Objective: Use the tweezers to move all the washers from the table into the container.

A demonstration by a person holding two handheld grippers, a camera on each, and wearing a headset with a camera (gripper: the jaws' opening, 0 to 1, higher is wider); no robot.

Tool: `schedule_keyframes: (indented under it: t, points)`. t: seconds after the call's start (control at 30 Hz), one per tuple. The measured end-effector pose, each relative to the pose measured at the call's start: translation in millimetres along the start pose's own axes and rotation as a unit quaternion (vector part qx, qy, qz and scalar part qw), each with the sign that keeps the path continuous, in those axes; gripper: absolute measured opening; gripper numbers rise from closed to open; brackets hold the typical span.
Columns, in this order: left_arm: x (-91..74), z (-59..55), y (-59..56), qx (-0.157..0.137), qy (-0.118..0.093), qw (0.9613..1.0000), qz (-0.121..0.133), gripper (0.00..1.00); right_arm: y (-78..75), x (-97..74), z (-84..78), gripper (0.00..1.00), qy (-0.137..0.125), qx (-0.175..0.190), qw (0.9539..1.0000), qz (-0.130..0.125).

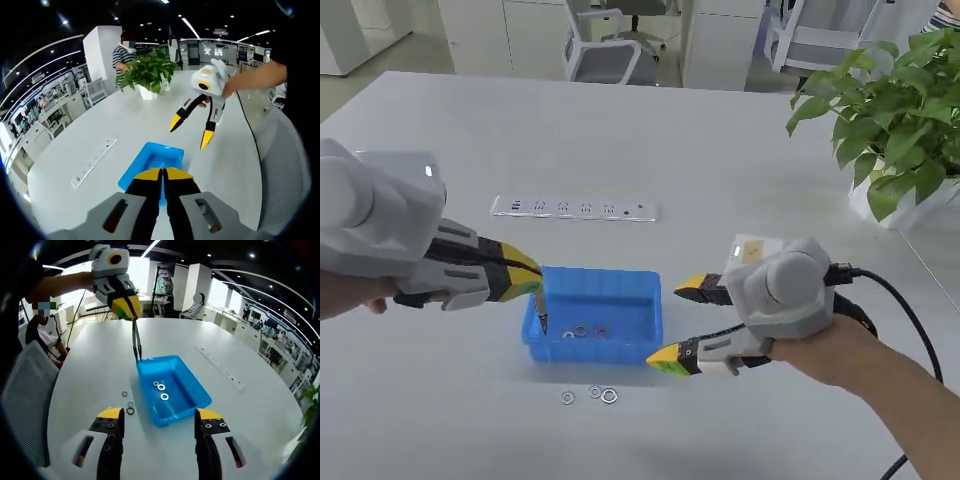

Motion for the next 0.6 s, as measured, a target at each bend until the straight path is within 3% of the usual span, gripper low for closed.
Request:
schedule_keyframes:
  t: [0.4, 0.6]
  points:
    - [6.0, -13.6, -23.1, -0.001, -0.003, 0.9999, -0.012, 0.05, 14.9, -11.9, -6.0, 0.66, -0.023, 0.035, 0.9988, -0.025]
    - [10.0, -18.5, -30.7, -0.002, -0.004, 0.9998, -0.019, 0.05, 22.1, -17.8, -12.5, 0.70, -0.017, 0.040, 0.9986, -0.030]
Point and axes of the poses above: the centre of the closed fingertips' face, and the gripper's own axes: x roughly forward along the fingers, y roughly to its left, z roughly out of its top, the point moved 10 cm from there along -x, roughly backward along the fingers, and after that the axes turned 1 degree about z, right-handed, at the moved point
